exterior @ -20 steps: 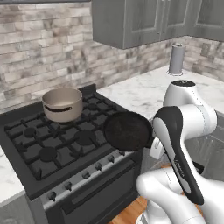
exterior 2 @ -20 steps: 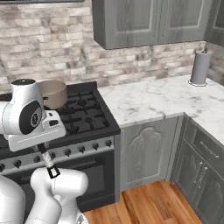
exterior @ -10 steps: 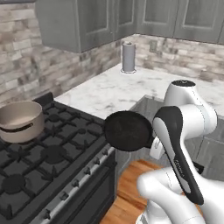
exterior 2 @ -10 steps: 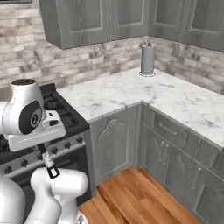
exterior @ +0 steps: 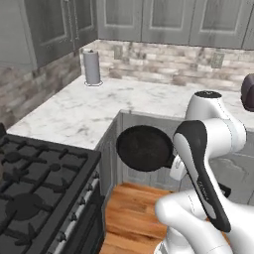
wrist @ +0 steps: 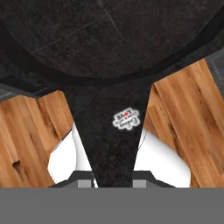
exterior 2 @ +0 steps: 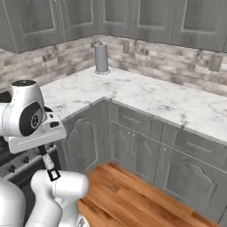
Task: Move the pot and pan from the stove into the sink.
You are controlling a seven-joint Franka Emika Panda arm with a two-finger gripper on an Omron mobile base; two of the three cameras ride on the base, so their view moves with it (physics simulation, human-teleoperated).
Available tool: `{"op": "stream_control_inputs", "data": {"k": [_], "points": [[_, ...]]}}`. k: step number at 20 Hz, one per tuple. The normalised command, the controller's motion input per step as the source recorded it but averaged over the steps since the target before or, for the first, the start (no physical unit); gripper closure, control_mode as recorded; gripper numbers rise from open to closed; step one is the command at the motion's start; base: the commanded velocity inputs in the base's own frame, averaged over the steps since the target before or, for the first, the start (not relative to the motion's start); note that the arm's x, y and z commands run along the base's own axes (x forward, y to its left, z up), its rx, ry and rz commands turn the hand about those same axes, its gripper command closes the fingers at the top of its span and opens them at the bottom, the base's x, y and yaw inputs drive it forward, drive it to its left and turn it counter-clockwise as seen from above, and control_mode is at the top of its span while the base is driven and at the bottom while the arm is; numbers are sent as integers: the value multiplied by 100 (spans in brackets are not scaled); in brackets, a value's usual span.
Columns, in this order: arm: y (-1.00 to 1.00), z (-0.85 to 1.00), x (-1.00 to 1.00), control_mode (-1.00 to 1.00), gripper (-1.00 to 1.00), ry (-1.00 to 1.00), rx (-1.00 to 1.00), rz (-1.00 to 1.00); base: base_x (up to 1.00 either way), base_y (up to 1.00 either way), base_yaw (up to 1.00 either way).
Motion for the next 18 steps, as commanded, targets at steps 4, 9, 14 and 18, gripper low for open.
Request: {"op": "stream_control_inputs", "data": {"k": [4, 9, 14, 18], "points": [[0, 0, 0, 100, 100, 0, 0, 0, 1, -7, -50], [0, 0, 0, 100, 100, 0, 0, 0, 1, -12, -45], [0, 0, 0, 100, 100, 0, 0, 0, -4, -27, -33], [0, 0, 0, 100, 100, 0, 0, 0, -1, -30, -37]]}}
